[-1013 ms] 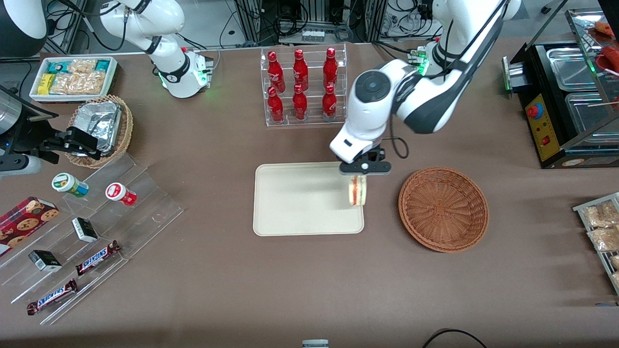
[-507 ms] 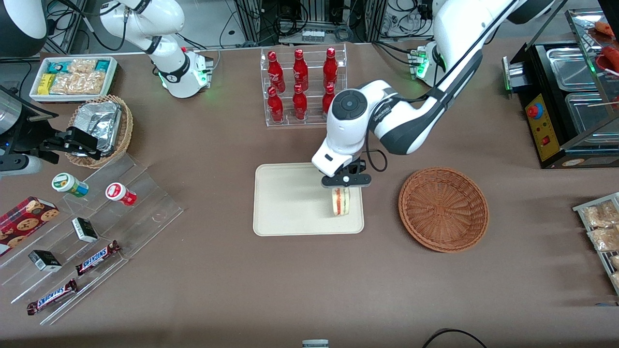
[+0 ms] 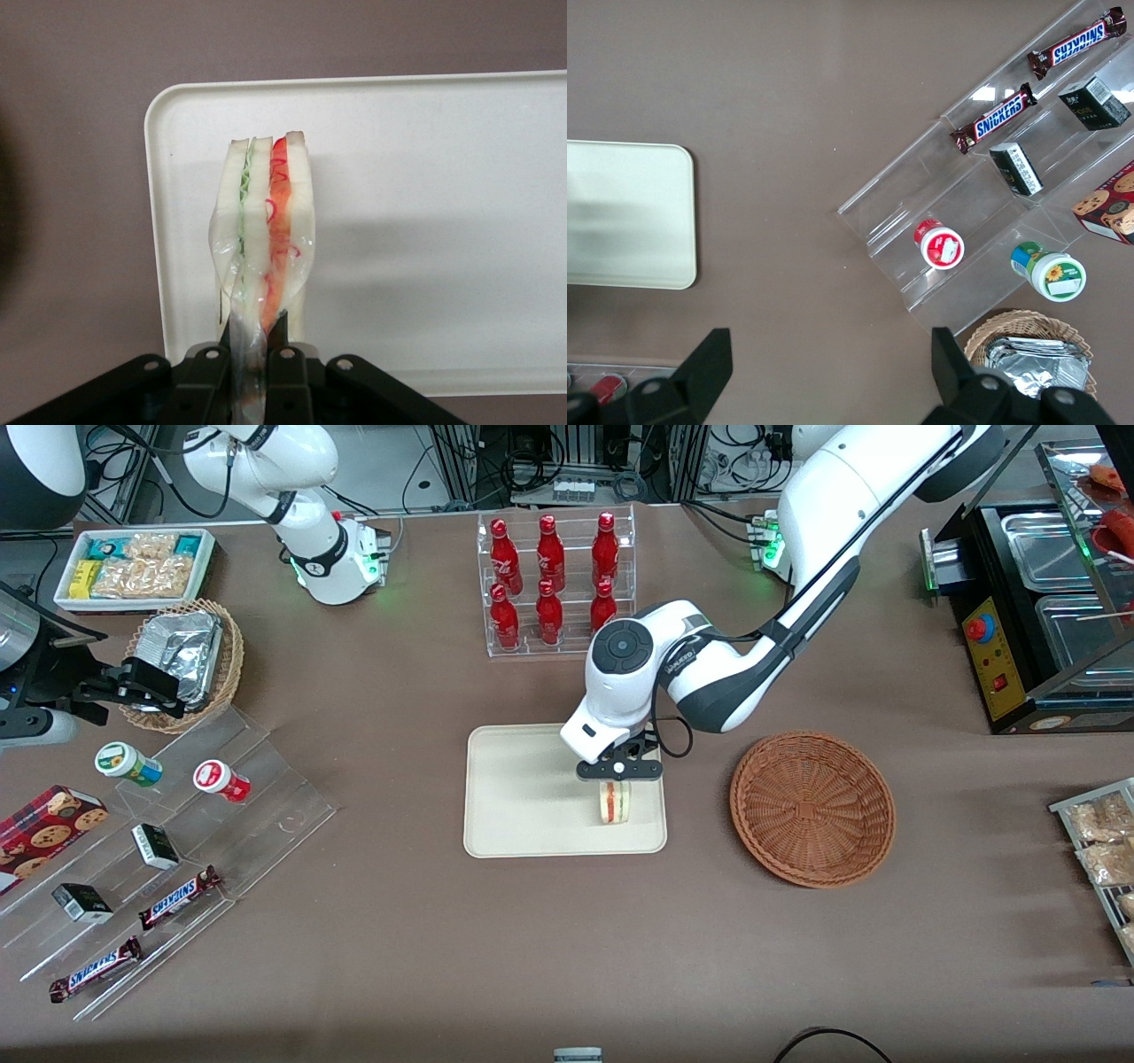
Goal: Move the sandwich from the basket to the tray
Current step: 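Lower the sandwich onto the tray and open the left gripper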
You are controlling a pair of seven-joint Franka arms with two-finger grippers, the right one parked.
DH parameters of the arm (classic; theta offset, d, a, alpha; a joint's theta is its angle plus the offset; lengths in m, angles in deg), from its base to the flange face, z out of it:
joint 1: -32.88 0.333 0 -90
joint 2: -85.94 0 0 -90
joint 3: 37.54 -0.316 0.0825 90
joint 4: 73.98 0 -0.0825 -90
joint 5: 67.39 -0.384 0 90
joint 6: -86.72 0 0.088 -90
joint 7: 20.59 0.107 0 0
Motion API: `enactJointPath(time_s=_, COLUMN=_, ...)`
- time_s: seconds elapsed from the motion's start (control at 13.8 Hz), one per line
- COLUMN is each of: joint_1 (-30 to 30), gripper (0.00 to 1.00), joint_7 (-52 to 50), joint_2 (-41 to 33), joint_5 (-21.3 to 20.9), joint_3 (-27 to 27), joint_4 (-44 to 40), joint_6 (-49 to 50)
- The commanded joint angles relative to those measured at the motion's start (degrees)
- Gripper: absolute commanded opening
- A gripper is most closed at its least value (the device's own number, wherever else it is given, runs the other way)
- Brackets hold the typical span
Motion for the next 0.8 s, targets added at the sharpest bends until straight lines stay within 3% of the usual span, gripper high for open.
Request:
enactJointPath(time_s=0.0, joint_1=-0.76, gripper=0.00, joint_7=-1.33, joint_2=2.92, joint_5=-3.04, joint_3=0.62, joint_4=-2.49, joint_6=0.28)
enactJointPath(time_s=0.36, joint_1=-1.02, gripper=0.00, joint_7=-3.17, joint_2=6.44, joint_5=-3.83, joint_3=0.62, joint_4=-4.43, joint_6=-1.74)
enactJointPath(time_s=0.65, joint_1=-1.38, gripper=0.00, joint_7=-10.20, joint_2=8.82, joint_5=-10.24, joint_3=0.62, joint_4=-4.43, joint_6=-4.30)
enactJointPath(time_s=0.72, joint_1=-1.38, gripper=0.07, joint_7=-10.21, joint_2=8.73, joint_5=-10.08, joint_3=0.62, joint_4=-4.51, joint_6=-4.30)
